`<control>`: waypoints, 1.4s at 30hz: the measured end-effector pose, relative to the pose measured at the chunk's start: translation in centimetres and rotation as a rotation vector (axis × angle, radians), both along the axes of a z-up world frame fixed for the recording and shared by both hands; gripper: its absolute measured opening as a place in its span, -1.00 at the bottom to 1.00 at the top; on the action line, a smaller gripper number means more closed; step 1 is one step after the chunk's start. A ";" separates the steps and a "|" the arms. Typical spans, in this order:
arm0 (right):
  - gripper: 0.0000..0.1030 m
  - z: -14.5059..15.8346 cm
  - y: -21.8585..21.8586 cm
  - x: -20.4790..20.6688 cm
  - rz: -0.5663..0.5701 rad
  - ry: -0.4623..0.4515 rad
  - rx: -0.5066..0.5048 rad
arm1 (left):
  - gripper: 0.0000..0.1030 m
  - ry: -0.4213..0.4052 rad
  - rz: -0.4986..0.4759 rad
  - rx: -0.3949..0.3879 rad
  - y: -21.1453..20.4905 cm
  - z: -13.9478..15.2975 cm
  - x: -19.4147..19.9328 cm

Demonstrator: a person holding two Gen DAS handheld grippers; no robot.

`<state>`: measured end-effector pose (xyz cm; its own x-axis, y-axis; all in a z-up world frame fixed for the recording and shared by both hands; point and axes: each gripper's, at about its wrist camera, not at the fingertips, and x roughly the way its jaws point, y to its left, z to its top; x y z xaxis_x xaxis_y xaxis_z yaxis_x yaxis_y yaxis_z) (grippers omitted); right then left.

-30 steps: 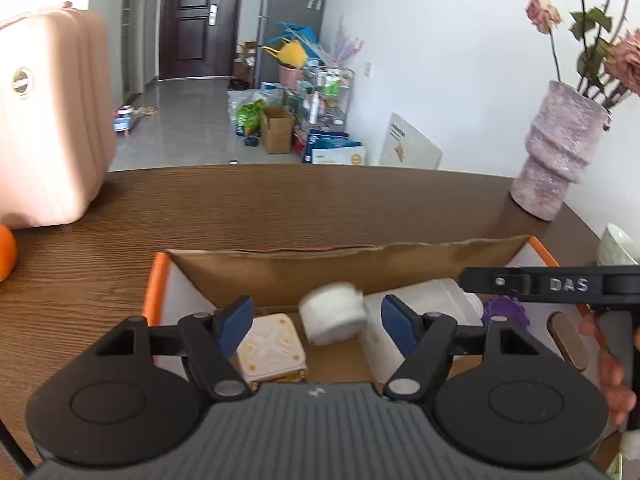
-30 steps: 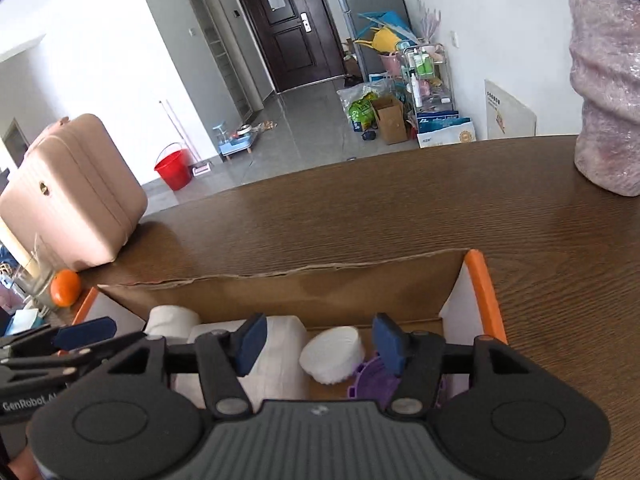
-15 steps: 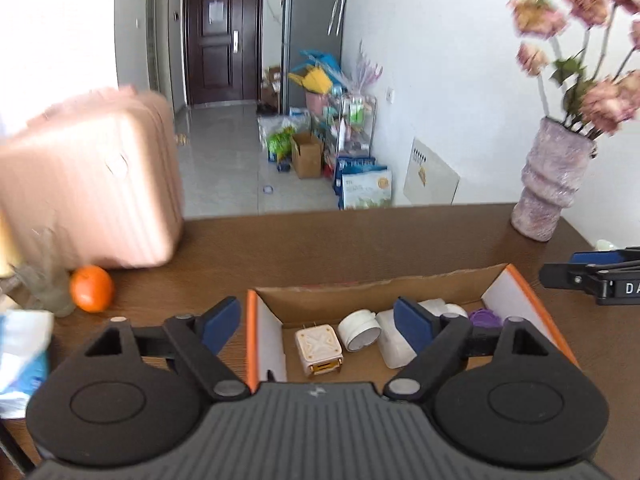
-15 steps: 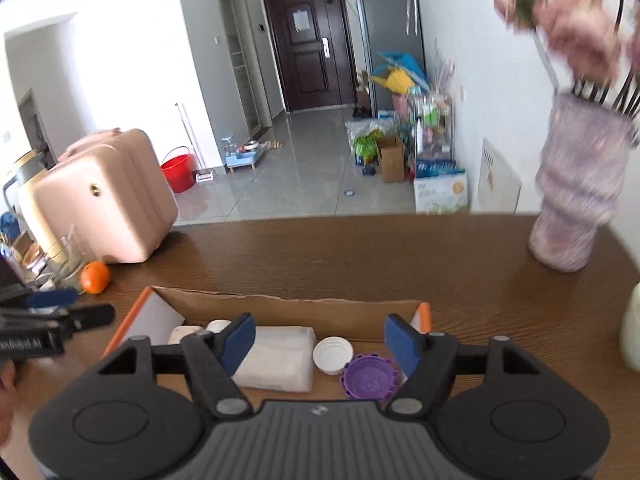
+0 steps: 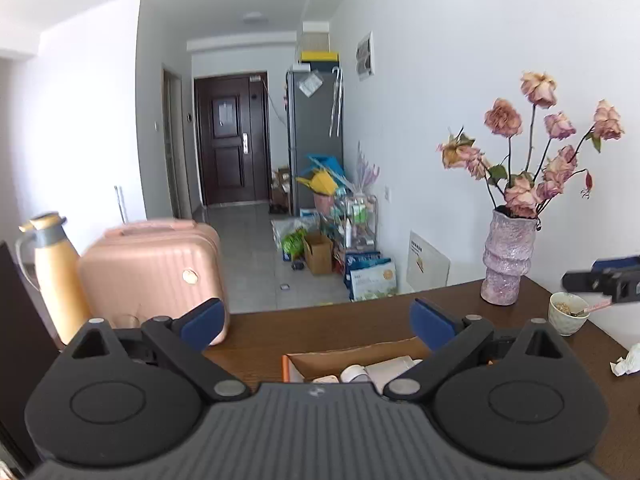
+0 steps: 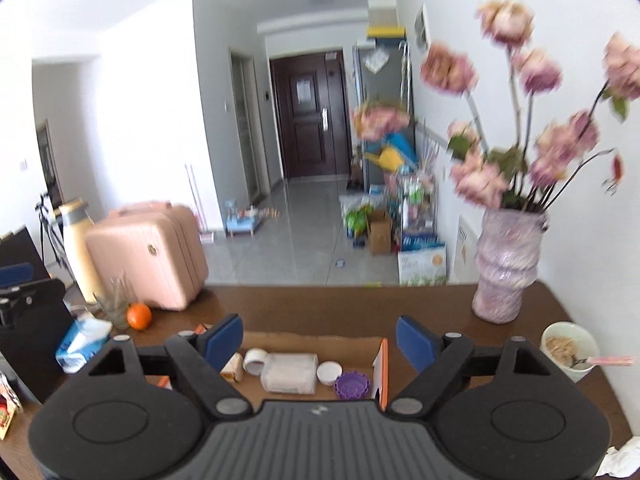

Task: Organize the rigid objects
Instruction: 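Raise both grippers out of the box and back over the table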

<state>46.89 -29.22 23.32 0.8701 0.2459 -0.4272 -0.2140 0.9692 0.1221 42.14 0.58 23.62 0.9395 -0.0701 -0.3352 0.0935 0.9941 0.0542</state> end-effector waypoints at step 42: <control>0.93 -17.7 0.4 -28.0 0.092 -0.025 0.037 | 1.00 0.029 0.116 -0.081 7.9 -19.4 -27.7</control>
<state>18.85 -28.80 5.61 0.8532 0.3405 -0.3952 -0.3052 0.9402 0.1510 14.48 8.48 4.22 0.9327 0.0104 -0.3604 -0.0219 0.9994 -0.0279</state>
